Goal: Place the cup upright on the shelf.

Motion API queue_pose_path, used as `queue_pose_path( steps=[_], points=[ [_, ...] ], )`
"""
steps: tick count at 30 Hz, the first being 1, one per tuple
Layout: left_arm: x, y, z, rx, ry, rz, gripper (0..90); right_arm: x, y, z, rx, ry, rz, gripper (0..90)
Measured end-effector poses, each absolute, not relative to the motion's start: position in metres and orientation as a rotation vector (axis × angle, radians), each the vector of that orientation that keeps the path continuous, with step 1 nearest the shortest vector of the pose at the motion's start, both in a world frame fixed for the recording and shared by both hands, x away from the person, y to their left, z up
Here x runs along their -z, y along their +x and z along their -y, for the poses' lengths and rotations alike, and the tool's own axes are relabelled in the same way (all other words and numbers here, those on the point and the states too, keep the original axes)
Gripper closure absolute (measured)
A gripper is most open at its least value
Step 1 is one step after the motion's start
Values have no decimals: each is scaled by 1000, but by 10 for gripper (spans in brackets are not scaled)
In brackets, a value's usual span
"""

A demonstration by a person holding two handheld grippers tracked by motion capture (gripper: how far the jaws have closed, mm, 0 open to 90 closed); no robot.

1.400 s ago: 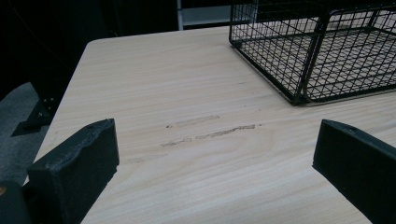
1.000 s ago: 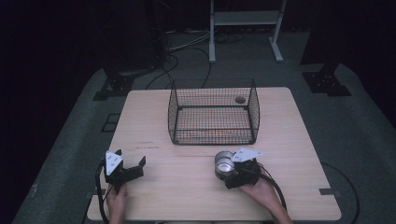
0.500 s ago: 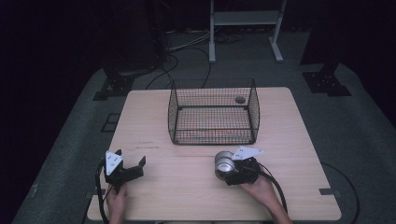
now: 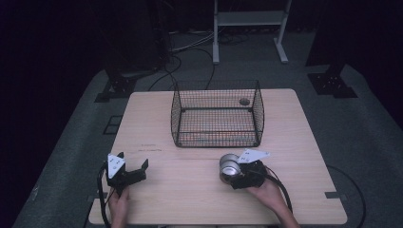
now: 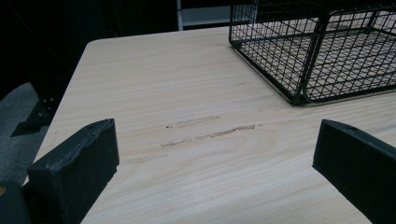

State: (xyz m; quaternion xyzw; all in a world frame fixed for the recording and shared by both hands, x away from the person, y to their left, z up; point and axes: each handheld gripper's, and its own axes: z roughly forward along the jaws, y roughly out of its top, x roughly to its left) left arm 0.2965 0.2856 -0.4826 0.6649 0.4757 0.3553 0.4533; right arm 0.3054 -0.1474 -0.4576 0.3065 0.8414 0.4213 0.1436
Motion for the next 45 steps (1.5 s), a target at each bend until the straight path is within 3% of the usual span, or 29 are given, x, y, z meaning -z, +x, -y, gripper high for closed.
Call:
queue_pose_path(
  steps=[45],
  points=[
    [482, 296, -286, -872, 1637, -1176, 0, 362, 336, 161, -1320, 770, -2470, 179]
  ],
)
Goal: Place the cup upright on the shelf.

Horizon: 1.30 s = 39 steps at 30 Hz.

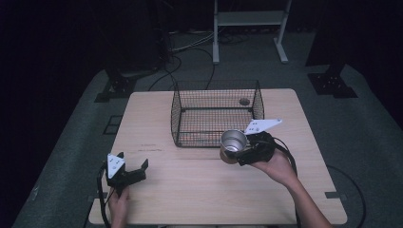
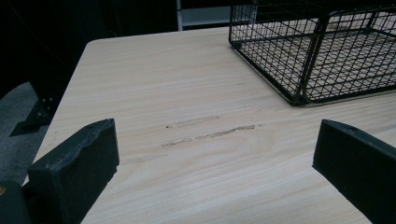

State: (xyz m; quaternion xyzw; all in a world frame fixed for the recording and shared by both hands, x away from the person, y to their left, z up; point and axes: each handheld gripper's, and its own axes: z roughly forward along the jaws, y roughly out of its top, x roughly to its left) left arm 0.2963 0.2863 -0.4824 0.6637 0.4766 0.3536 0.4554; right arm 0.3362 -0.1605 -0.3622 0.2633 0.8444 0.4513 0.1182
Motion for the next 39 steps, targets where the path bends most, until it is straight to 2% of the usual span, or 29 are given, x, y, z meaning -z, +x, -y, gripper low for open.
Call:
queue_pose_path(
  steps=[12, 39],
  points=[
    [482, 296, -287, -870, 1634, -1177, 0, 339, 351, 149, -1311, 724, -2466, 179],
    [483, 296, -287, -871, 1630, -1173, 0, 314, 393, 141, -1308, 750, -2444, 179]
  ],
)
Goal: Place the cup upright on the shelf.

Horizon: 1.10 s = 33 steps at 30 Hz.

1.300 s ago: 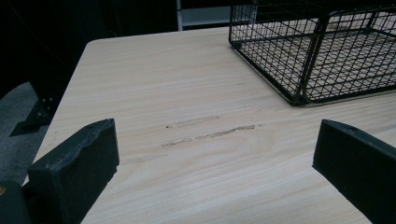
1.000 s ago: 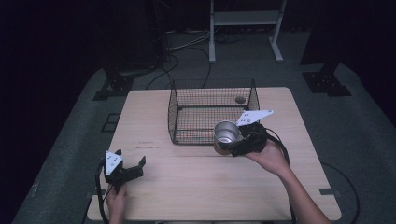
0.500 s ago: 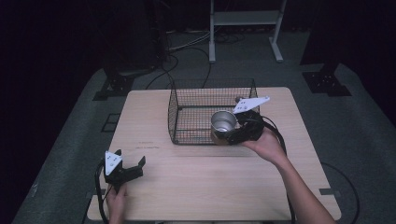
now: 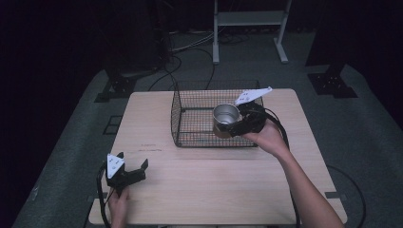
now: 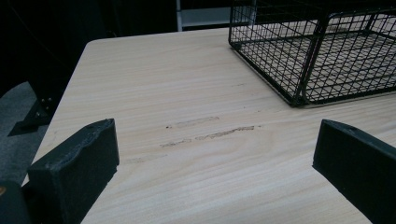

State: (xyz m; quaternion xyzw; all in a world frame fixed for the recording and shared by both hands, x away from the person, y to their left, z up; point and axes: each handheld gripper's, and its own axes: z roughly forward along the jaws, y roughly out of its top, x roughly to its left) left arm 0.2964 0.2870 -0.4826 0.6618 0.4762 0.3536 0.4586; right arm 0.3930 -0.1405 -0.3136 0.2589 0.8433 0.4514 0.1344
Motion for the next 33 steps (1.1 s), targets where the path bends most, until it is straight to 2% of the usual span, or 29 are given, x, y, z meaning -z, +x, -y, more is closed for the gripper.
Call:
queue_pose_path(
  steps=[33],
  points=[
    [483, 296, -288, -868, 1617, -1172, 0, 306, 460, 114, -1247, 847, -2429, 179]
  ],
)
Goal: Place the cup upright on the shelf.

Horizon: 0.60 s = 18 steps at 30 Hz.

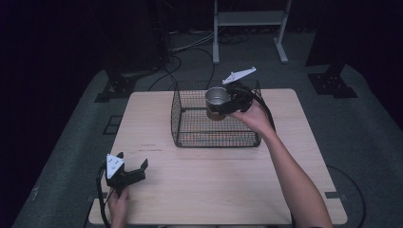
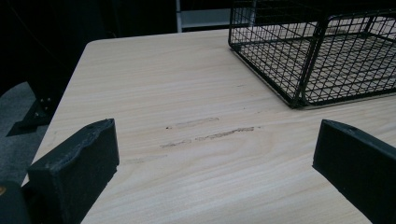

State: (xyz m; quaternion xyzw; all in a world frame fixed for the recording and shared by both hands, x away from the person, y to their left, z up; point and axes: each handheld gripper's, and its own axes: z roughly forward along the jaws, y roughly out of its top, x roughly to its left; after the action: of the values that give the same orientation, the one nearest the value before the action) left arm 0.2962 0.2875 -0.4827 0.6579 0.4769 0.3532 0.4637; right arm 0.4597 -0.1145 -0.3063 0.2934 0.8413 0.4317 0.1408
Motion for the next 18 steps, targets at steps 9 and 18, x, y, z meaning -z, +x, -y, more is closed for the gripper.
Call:
queue_pose_path(
  steps=[9, 18],
  points=[
    [483, 296, -288, -866, 1617, -1172, 0, 305, 478, 103, -1239, 875, -2435, 179],
    [482, 296, -289, -863, 1621, -1171, 0, 316, 500, 91, -1220, 932, -2442, 179]
  ],
)
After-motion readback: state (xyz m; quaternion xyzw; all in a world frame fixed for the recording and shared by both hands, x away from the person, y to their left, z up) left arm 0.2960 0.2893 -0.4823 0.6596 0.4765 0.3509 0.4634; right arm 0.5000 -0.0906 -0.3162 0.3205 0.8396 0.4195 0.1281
